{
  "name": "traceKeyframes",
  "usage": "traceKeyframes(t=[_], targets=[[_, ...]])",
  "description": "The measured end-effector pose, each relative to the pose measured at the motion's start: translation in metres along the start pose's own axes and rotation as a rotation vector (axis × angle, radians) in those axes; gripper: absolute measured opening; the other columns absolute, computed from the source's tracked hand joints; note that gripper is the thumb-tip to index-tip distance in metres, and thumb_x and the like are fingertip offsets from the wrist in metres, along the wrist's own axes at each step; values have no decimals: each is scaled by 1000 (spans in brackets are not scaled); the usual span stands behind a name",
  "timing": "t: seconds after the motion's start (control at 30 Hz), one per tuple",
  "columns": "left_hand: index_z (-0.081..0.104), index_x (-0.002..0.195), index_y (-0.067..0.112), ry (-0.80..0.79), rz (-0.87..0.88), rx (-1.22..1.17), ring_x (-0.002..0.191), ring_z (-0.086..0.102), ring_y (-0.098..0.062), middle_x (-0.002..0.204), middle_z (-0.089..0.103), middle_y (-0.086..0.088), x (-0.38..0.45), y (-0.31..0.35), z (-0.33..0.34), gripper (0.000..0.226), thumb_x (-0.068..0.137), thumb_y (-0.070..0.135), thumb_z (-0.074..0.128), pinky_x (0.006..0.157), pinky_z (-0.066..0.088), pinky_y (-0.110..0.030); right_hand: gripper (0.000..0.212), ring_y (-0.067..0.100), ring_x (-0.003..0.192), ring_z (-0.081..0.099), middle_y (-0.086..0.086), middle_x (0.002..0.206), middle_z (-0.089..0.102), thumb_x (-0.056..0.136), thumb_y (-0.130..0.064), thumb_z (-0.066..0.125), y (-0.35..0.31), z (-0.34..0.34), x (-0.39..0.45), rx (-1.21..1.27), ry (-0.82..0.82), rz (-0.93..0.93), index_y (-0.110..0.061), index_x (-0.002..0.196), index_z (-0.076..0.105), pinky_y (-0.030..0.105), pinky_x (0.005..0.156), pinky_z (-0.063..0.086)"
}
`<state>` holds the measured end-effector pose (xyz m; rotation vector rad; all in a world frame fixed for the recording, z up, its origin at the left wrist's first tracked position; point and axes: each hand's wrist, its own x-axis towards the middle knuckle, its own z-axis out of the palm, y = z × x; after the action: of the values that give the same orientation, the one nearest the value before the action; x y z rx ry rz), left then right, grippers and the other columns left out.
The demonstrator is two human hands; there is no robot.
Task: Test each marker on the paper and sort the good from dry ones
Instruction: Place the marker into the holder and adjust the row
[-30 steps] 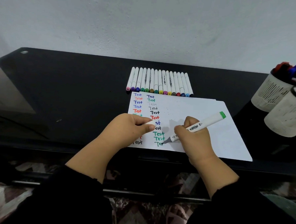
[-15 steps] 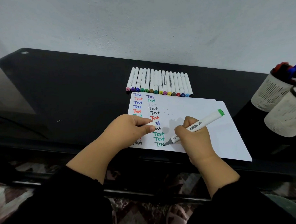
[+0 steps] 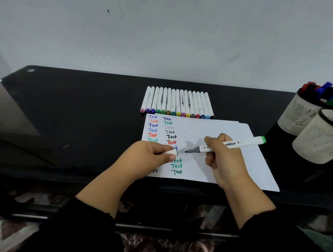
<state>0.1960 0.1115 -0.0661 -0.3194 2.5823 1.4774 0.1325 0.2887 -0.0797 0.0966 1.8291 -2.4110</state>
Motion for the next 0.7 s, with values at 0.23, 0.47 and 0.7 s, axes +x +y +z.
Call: traceKeyframes(t=[0.23,0.47,0.7], targets=[[69,100,43,-23,38,-23,89,56,8,90,64,30,-1,4,5,19,83,38,67,69,40,-11,45,13,39,31,6,48,38,86,-3,61,4,8,-4,-91,-118,-56,-17,57,30,19,38,27],[68,100,43,-21,26,-137,90,57,5,92,63,28,-3,14,2,20,82,34,68,63,40,-10,36,12,47,42,0,46,51,68,-26,75,-2,6,-6,-94,-351,-17,-12,63,43,17,43,31],[71,78,38,7,19,-194,86,57,2,80,69,22,-4,21,2,4,74,39,72,64,38,-14,44,15,50,44,2,51,57,68,-43,77,-11,3,-6,-109,-382,-58,-12,63,46,19,46,34]])
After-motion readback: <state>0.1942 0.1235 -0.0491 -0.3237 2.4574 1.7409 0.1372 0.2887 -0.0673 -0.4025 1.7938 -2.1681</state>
